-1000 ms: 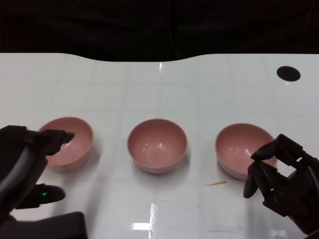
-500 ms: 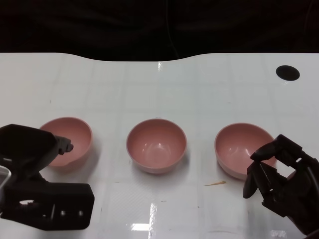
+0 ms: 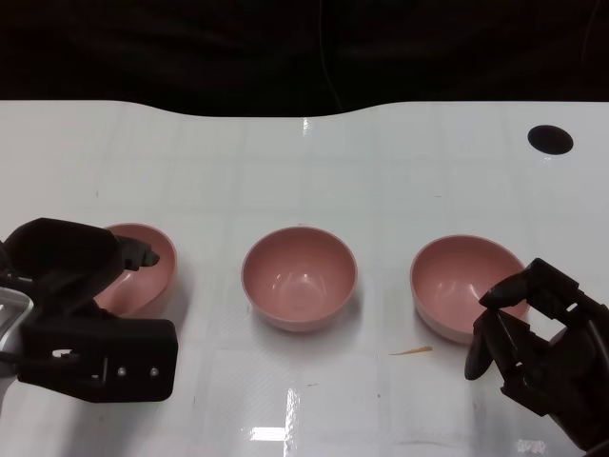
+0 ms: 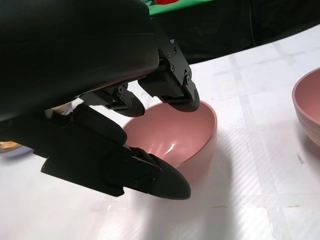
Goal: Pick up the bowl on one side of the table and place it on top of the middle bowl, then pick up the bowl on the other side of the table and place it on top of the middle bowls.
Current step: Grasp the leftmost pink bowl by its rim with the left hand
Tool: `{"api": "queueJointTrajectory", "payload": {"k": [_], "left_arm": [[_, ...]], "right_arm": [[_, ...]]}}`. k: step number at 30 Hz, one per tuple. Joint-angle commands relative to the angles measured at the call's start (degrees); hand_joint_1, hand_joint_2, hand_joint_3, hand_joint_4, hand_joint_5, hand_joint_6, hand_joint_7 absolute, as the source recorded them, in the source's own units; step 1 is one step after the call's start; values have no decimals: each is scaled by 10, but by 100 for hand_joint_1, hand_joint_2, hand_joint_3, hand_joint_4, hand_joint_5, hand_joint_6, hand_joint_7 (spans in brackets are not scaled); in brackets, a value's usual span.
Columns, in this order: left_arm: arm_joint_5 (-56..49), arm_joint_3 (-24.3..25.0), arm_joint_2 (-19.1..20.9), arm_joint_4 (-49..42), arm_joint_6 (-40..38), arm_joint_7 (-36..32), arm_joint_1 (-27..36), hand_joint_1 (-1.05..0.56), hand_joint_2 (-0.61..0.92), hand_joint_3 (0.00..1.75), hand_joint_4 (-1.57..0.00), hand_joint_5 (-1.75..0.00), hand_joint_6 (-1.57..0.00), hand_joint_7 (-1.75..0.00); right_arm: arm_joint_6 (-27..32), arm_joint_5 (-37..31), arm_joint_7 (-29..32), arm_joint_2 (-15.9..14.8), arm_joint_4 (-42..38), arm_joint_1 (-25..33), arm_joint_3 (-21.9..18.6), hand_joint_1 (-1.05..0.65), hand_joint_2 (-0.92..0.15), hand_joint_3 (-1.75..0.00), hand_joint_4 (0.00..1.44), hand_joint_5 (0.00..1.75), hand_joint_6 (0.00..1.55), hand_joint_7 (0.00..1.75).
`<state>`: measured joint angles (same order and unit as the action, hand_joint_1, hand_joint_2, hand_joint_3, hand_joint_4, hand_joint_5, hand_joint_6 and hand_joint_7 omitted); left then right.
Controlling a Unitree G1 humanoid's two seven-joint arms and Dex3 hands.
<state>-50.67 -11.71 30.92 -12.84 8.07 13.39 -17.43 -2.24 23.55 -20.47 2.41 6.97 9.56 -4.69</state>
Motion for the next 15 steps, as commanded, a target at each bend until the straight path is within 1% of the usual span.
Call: {"api": "queueJointTrajectory", "payload": {"k": [1,3,7,9,12,13,15], "left_arm": [[9,-19,6,-49,14,-31,-23,-61,92,5,-63,-1,-67,-2],[14,-30,3,-72,15,-40,-32,-59,92,4,-63,-1,-67,-2],[28,-48,-9,-134,19,-65,-49,-42,89,1,-66,-2,-69,-2],[33,-56,-13,-165,26,-78,-56,-37,88,0,-66,-1,-69,-1],[45,-65,-17,-203,35,-96,-66,-33,87,0,-64,0,-70,-1],[49,-68,-19,-214,37,-99,-70,-32,88,0,-67,-1,-71,-1],[63,-66,-28,-239,41,-111,-75,-23,91,2,-75,-5,-75,-3]], "right_arm": [[-4,2,1,-5,-3,-3,-5,-18,-63,-82,87,165,78,135],[-7,1,1,-5,-5,-4,-5,-19,-63,-83,88,164,78,134],[-5,-1,3,-5,-2,-3,-3,-18,-64,-84,88,163,78,135],[-3,-1,6,-5,0,-2,-3,-18,-63,-84,88,163,79,135],[-3,1,4,-6,1,-1,-3,-17,-63,-85,89,162,78,134],[-3,1,4,-6,2,0,-4,-17,-63,-85,89,162,79,134],[-3,-1,5,-7,3,0,-3,-17,-62,-86,89,162,79,134]]}}
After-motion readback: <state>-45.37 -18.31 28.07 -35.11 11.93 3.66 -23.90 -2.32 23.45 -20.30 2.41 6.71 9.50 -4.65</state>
